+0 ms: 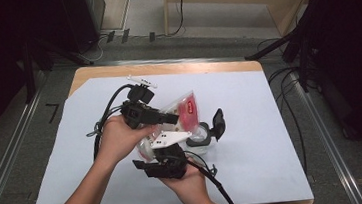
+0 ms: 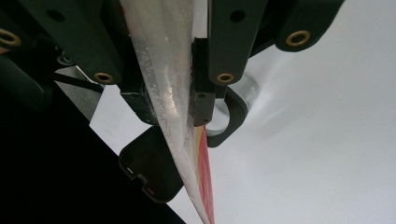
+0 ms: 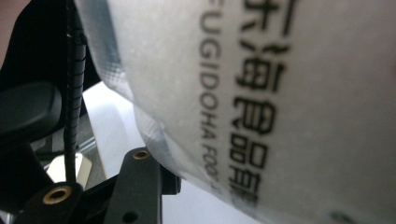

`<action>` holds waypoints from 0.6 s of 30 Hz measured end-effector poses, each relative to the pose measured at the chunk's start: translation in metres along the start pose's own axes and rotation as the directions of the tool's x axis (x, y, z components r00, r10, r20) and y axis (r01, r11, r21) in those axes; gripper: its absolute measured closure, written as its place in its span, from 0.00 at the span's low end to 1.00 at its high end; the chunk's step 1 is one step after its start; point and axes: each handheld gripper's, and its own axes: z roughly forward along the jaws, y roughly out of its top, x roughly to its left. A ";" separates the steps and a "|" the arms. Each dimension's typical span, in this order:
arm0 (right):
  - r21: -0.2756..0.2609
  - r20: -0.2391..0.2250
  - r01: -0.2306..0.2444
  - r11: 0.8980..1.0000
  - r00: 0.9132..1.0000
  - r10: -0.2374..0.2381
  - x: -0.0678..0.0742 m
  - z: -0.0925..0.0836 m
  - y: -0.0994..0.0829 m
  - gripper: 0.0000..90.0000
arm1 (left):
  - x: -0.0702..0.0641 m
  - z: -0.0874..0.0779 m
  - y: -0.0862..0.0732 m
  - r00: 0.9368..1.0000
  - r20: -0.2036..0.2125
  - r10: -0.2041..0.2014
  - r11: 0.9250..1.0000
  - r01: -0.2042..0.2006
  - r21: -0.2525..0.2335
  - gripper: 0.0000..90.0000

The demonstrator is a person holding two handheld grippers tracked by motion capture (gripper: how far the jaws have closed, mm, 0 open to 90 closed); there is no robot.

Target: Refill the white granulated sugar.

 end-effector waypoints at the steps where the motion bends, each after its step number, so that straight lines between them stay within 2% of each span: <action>1: -0.008 0.001 -0.003 1.000 1.000 0.003 0.000 -0.001 0.001 0.67 | -0.002 0.000 0.003 1.000 -0.013 0.011 1.000 -0.011 0.010 0.83; 6: -0.020 -0.013 -0.013 1.000 1.000 0.013 -0.003 -0.002 0.003 0.66 | -0.007 0.000 0.005 0.999 -0.042 0.021 1.000 -0.020 0.016 0.83; 9: -0.017 -0.007 0.009 1.000 1.000 -0.009 -0.002 -0.003 0.002 0.68 | -0.007 0.000 0.005 0.999 -0.027 0.019 1.000 -0.019 0.022 0.83; 12: -0.016 -0.001 0.038 0.999 0.999 -0.038 0.001 -0.002 0.000 0.69 | -0.009 0.000 0.005 0.999 -0.033 0.025 0.999 -0.024 0.027 0.83; 18: -0.013 -0.005 0.027 1.000 1.000 -0.028 0.001 0.000 -0.002 0.70 | -0.007 0.003 0.002 0.999 -0.035 0.011 1.000 -0.010 0.023 0.83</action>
